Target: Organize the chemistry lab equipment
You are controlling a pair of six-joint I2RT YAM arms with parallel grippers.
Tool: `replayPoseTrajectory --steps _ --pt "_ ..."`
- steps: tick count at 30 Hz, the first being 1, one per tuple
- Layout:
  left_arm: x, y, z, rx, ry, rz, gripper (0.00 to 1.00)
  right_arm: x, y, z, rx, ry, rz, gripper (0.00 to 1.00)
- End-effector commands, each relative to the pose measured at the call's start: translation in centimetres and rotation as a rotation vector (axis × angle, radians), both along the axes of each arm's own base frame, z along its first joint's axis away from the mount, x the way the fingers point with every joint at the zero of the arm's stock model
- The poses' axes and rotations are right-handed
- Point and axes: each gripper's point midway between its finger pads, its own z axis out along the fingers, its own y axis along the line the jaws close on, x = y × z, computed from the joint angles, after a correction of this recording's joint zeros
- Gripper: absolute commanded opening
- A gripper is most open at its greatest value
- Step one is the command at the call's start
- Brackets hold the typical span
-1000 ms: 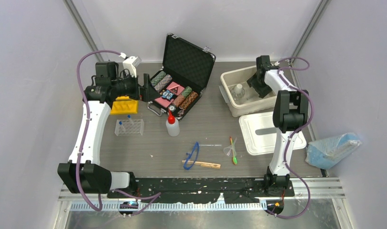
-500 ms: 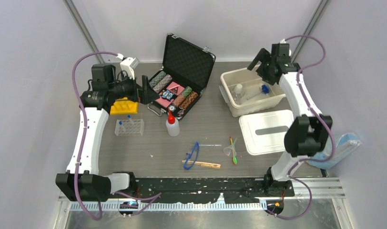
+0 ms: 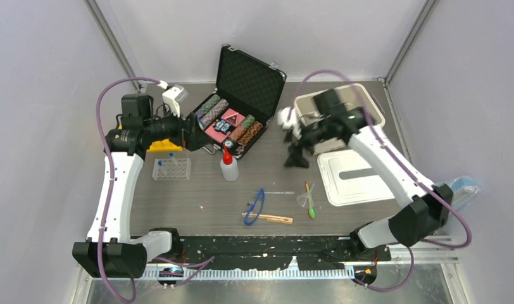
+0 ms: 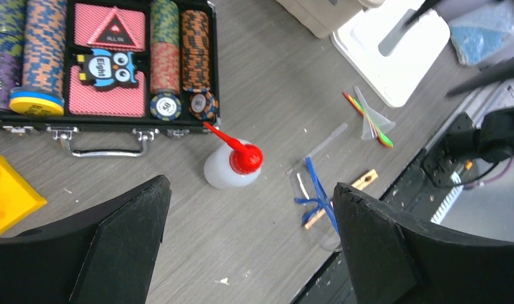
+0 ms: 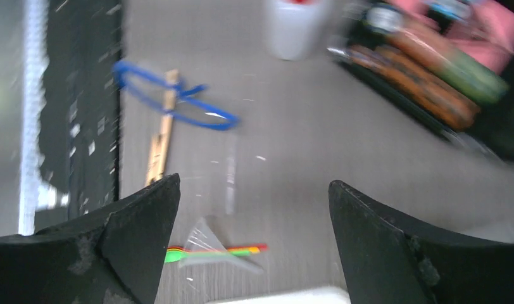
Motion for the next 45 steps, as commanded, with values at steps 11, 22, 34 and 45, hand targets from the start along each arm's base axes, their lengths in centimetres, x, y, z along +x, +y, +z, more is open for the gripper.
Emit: replayPoseTrajectory --steps 11,22,34,45 --pt "-2.3 2.8 -0.9 0.003 0.093 0.047 1.0 -8.9 12.6 -13.7 -0.181 -0.311 0.868 0.61" --pt "-2.0 3.3 -0.4 -0.103 0.14 0.067 1.0 -10.4 14.2 -17.4 -0.194 -0.376 0.958 0.53" --pt "-2.4 3.0 -0.8 -0.122 0.17 0.055 1.0 -11.0 15.1 -20.0 -0.234 -0.441 1.018 0.5" --pt "-2.8 3.1 -1.1 -0.111 0.168 0.062 1.0 -11.3 15.2 -22.3 -0.284 -0.488 1.089 0.39"
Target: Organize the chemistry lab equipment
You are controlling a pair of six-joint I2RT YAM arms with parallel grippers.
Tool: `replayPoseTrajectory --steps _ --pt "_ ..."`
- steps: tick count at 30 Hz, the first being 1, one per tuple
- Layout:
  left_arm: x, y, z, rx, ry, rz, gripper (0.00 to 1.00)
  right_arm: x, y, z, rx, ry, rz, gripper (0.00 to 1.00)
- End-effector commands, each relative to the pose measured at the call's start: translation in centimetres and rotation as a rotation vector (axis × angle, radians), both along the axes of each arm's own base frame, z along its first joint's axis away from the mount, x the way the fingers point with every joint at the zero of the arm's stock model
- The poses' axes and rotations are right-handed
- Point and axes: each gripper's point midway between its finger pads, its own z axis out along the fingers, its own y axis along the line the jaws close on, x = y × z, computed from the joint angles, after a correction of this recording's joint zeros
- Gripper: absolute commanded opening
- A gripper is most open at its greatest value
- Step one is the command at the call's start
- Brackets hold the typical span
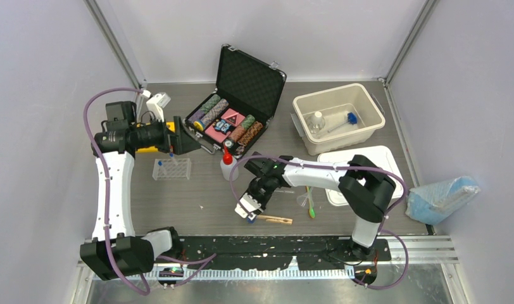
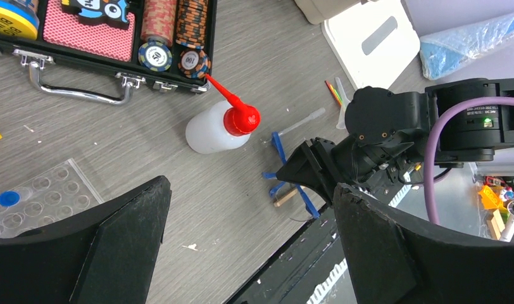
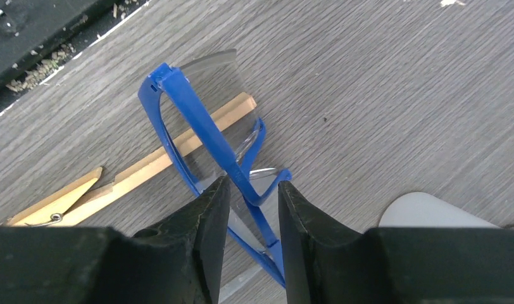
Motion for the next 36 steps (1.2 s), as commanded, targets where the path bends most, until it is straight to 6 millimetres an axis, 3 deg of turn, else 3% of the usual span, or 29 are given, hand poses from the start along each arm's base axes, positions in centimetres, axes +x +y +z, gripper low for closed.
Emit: replayPoseTrajectory --steps 1,6,10,12,18,23,27,29,31,34,35,36 --pt "-0.4 -0.2 0.3 -0.014 -0.011 -0.007 1.0 0.0 -0.2 -1.1 -0.006 -0.053 0.055 0.38" --pt "-0.3 -0.1 0.4 -0.013 -0.013 -0.003 1.0 0.0 -0.7 -1.7 -0.022 -0.069 0.067 0.31" --pt "-0.3 -0.2 0.5 -0.014 -0.017 -0.005 1.0 0.4 -0.5 -1.2 -0.01 -0.086 0.059 0.11" --pt "-0.2 -0.2 0.6 -0.014 -0.018 -0.004 0.99 0.8 -0.1 -0.3 0.009 -0.109 0.047 0.06" --pt "0.1 -0.2 0.9 -0.021 -0.023 -0.006 0.99 1.7 0.8 4.6 0.081 -0.141 -0.003 0.05" --pt "0.3 -0.2 1.4 -0.022 -0.039 -0.012 1.0 2.5 0.4 12.0 0.144 -0.105 -0.108 0.05" --pt "0.4 -0.4 1.8 -0.034 -0.047 -0.016 1.0 5.1 -2.1 18.6 0.209 -0.097 -0.256 0.05" --pt "0.5 -0.4 2.0 -0.04 -0.054 -0.018 1.0 7.6 -4.2 21.4 0.238 -0.11 -0.343 0.05" --pt "0.7 -0.5 2.1 -0.042 -0.059 -0.018 1.0 11.7 -7.9 23.5 0.257 -0.154 -0.471 0.05" --pt "1.0 -0.4 2.1 -0.046 -0.06 -0.015 1.0 16.4 -12.3 24.5 0.232 -0.245 -0.576 0.05" --pt "1.2 -0.4 2.0 -0.05 -0.054 -0.013 1.0 18.5 -14.8 25.0 0.221 -0.28 -0.643 0.05" --pt "1.3 -0.4 1.9 -0.051 -0.05 -0.014 1.0 19.8 -15.8 24.6 0.2 -0.297 -0.652 0.05"
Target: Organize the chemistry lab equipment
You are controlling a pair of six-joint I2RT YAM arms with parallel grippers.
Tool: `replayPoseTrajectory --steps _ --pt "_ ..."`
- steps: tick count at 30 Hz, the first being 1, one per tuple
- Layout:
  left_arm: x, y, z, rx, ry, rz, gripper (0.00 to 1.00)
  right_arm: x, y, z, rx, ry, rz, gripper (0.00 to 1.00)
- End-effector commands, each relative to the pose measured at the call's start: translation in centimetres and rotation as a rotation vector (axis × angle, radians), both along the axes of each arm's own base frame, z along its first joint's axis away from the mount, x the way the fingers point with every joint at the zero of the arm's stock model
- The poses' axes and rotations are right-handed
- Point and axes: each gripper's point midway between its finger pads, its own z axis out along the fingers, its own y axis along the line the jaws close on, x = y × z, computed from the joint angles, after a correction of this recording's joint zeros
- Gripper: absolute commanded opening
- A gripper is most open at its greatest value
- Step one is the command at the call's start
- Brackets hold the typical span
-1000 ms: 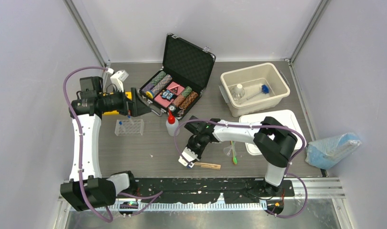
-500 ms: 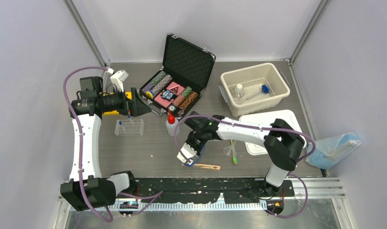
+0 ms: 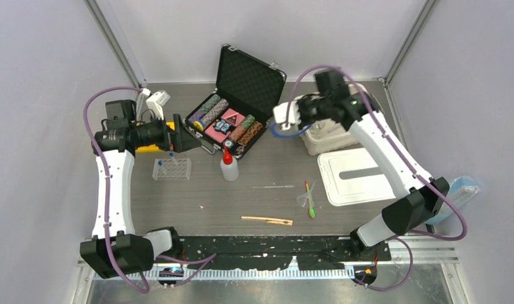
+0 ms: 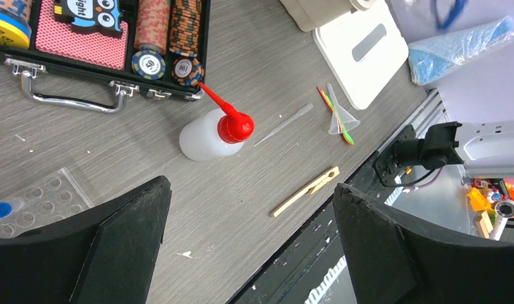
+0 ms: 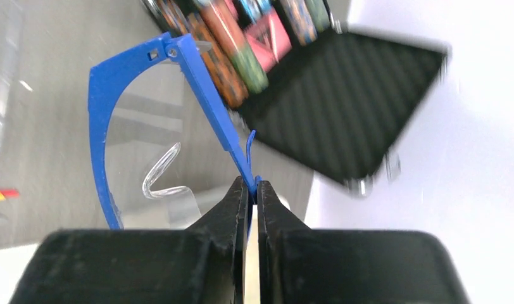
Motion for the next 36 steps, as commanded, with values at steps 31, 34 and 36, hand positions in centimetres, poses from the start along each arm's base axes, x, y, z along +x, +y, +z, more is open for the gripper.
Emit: replayPoseTrajectory --steps 31,34,36 --pt "4.3 1.1 -0.1 0.007 0.044 -0.004 0.99 17.4 -25.4 -16.1 -0.406 0.036 -0.391 0.58" --pt "4.3 1.1 0.2 0.007 0.033 -0.006 0.99 17.2 -25.1 -13.1 -0.35 0.02 -0.451 0.66" --pt "4.0 1.0 0.4 0.006 0.023 -0.008 0.99 16.8 -24.5 -9.7 -0.267 0.013 -0.504 0.69"
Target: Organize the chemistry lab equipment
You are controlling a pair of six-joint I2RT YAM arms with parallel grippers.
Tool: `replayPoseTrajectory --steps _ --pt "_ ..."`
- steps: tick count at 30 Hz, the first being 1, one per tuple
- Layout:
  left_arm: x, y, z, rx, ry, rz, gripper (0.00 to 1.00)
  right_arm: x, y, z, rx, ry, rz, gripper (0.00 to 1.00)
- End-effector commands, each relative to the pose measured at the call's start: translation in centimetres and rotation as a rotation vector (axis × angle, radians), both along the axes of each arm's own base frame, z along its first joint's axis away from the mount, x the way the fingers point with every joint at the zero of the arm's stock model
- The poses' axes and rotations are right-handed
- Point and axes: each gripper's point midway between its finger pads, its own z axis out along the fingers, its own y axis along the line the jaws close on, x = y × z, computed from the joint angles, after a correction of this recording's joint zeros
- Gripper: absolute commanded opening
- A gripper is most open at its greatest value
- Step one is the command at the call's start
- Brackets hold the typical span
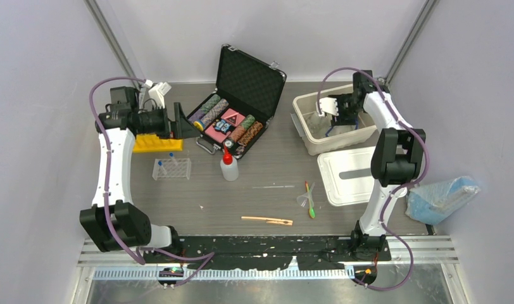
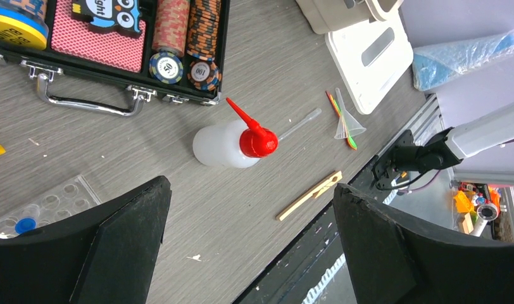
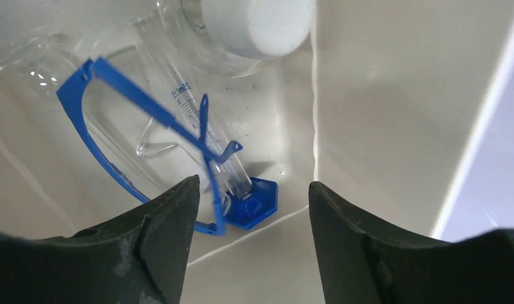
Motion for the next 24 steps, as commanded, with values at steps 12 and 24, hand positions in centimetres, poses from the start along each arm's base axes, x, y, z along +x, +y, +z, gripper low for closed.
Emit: replayPoseTrajectory --steps 12,24 --pt "-1.4 -0.7 1.9 -0.018 -0.13 -0.021 0.99 -20.1 12.8 13.5 0.352 0.261 -0.084 0.75" --pt "-4.2 -0.8 1.4 0.024 -0.152 -0.014 0.99 -32.0 16.3 1.3 0.234 0.422 -0.184 0.68"
